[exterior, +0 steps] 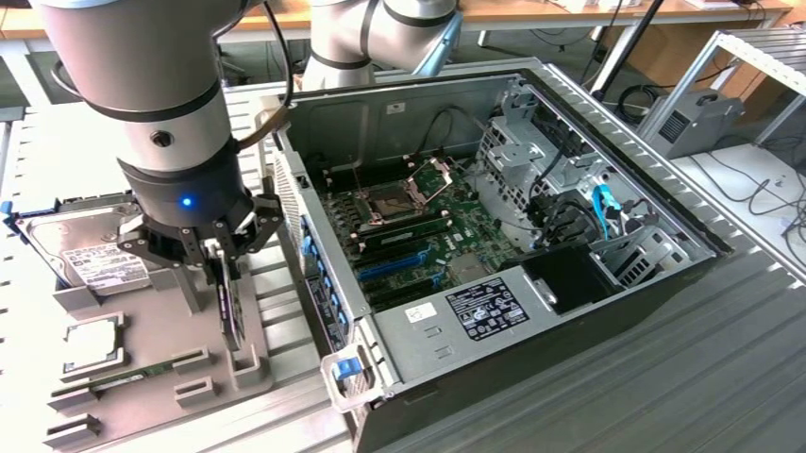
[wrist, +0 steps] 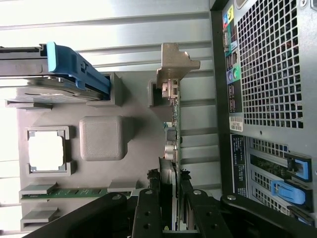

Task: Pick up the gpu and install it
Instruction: 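Pick up the gpu and move the gpu toward the slot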

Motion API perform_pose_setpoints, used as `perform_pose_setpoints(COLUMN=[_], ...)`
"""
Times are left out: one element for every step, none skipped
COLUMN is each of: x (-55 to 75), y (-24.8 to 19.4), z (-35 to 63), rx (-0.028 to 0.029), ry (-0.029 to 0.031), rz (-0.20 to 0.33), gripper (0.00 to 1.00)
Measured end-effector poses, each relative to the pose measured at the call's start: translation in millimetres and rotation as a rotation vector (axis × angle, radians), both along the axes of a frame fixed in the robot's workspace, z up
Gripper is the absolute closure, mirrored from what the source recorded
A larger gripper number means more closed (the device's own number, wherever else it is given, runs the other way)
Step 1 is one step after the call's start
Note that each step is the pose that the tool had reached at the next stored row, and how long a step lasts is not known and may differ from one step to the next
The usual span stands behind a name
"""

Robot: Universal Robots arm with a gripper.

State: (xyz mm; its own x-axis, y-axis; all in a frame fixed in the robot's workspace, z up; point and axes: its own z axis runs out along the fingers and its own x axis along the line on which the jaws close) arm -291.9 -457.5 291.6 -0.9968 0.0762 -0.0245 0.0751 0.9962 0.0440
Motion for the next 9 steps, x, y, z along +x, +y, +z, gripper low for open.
perform_pose_setpoints(x=[0.0, 0.0, 0.0, 0.0, 0.0, 0.0, 0.0, 0.0, 0.0], y=[0.0, 0.0, 0.0, 0.0, 0.0, 0.0, 0.0, 0.0, 0.0], z=[0.2, 0.4, 0.6, 0.9, 1.3, 1.7, 1.9, 2.2, 2.4], rx=[0.0, 0.0, 0.0, 0.0, -0.0001, 0.0, 0.0, 0.0, 0.0], ry=[0.0, 0.0, 0.0, 0.0, 0.0, 0.0, 0.0, 0.0, 0.0], rz=[0.0, 0.0, 0.0, 0.0, 0.0, 0.0, 0.0, 0.0, 0.0], gripper=[0.74, 0.74, 0.74, 0.74, 0.74, 0.74, 0.74, 0.74, 0.74])
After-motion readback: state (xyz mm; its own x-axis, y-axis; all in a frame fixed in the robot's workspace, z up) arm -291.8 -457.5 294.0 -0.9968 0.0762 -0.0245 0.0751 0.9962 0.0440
